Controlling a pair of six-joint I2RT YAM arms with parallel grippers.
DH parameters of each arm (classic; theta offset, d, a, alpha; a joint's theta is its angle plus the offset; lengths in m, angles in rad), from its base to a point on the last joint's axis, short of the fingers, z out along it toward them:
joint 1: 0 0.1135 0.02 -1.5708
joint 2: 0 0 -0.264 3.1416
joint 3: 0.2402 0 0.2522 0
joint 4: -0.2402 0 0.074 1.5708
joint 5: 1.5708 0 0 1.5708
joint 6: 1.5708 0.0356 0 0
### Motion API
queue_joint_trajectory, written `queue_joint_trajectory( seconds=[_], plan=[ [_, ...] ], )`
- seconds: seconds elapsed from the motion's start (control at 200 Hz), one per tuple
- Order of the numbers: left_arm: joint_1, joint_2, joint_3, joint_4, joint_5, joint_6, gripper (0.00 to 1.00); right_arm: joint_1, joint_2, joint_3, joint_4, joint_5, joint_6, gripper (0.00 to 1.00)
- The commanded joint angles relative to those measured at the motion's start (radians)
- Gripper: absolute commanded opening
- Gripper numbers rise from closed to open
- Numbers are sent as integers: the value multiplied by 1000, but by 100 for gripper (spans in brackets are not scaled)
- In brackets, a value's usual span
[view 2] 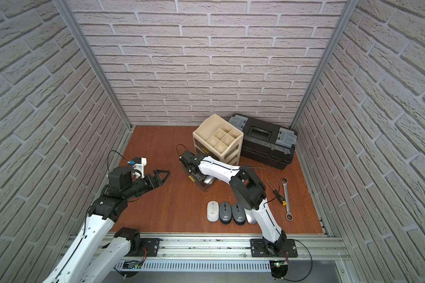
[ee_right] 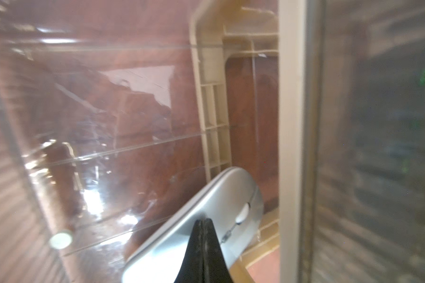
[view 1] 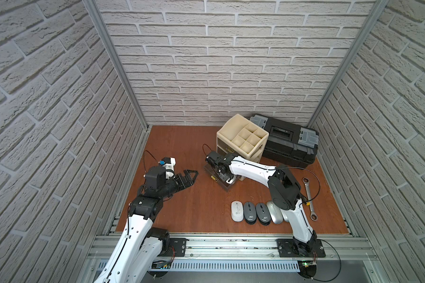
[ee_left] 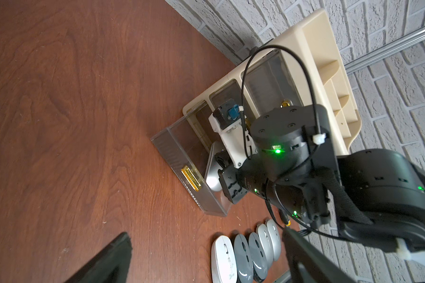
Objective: Take the mice out of the drawer
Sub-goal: Adjust the mouse in the drawer.
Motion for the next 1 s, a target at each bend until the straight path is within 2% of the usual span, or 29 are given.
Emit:
queue_joint_trajectory(
  seconds=[0.0,0.175,0.3,0.635,0.785,0.995],
  plan=[
    [12,-6,-15,49,15,1,98,13,-45,-17,25,-6,-14,2],
    [16,-2,-13,56,24,1,98,33,28,92,-173,158,46,2],
    [21,-1,-10,53,30,3,98,40,63,110,-258,201,85,2],
    [33,-6,-3,46,41,4,98,31,95,55,-314,184,120,2],
    [33,-6,-4,44,40,3,98,29,136,83,-367,204,147,2],
    [33,-10,-5,42,40,3,98,27,110,30,-237,173,140,2]
  ],
)
